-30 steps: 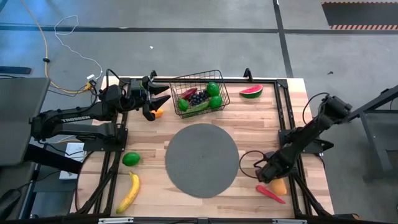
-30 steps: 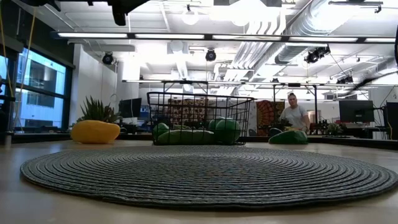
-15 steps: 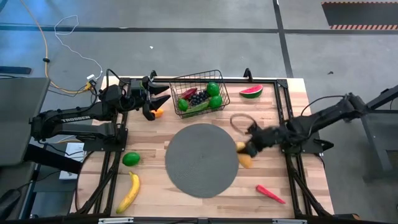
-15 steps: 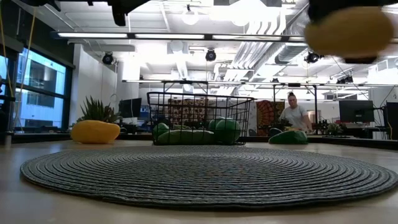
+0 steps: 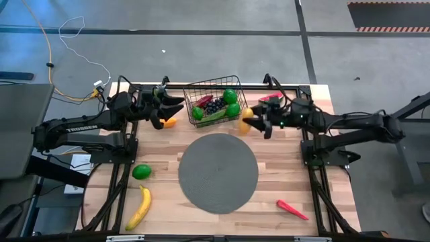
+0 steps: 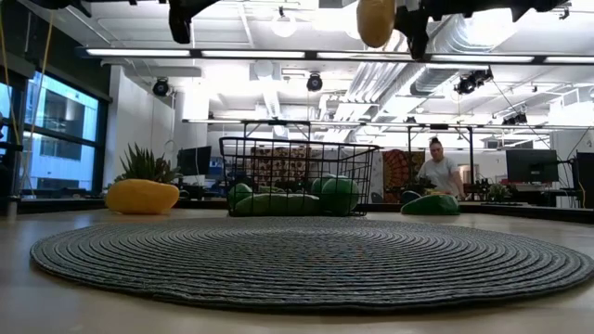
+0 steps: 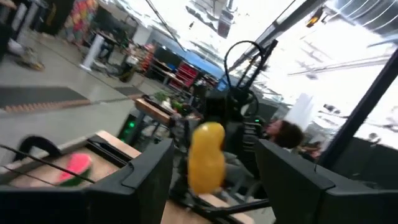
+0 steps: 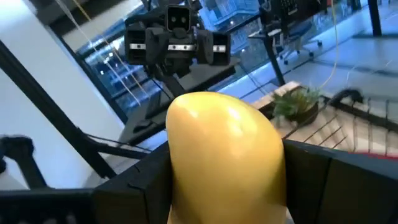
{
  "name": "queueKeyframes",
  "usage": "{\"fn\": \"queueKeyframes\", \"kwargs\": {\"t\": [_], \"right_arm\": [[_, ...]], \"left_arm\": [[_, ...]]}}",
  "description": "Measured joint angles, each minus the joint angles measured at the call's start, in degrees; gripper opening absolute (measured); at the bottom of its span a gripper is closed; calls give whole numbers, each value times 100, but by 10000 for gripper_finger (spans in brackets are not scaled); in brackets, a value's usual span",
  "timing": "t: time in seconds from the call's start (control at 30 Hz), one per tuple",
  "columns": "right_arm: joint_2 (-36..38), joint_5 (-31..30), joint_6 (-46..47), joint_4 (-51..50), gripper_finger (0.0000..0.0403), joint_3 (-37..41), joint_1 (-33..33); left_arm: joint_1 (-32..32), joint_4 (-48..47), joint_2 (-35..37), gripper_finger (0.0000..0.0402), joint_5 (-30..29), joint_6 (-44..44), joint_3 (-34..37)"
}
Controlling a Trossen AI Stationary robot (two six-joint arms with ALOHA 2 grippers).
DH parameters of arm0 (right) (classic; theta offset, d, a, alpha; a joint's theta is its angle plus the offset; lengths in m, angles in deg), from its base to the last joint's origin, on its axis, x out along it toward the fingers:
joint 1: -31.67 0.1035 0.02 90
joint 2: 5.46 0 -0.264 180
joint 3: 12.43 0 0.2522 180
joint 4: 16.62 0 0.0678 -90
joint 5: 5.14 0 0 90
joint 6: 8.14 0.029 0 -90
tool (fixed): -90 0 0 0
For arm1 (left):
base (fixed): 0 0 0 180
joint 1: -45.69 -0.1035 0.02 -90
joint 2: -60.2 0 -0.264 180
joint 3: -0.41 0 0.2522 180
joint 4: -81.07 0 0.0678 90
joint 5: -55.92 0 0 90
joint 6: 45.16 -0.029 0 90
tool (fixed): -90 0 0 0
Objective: Build produce basket
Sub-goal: Put the bottom yellow mango into the black wire basket
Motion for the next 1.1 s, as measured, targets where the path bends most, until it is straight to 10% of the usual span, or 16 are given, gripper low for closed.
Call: {"fn": "queueKeyframes", "kwargs": {"t": [1.1], "right_arm": [[-78,149,-703,-1484,214,-833,-317]], "left_arm": [[315,30,0,216,-64,-974,0]]}}
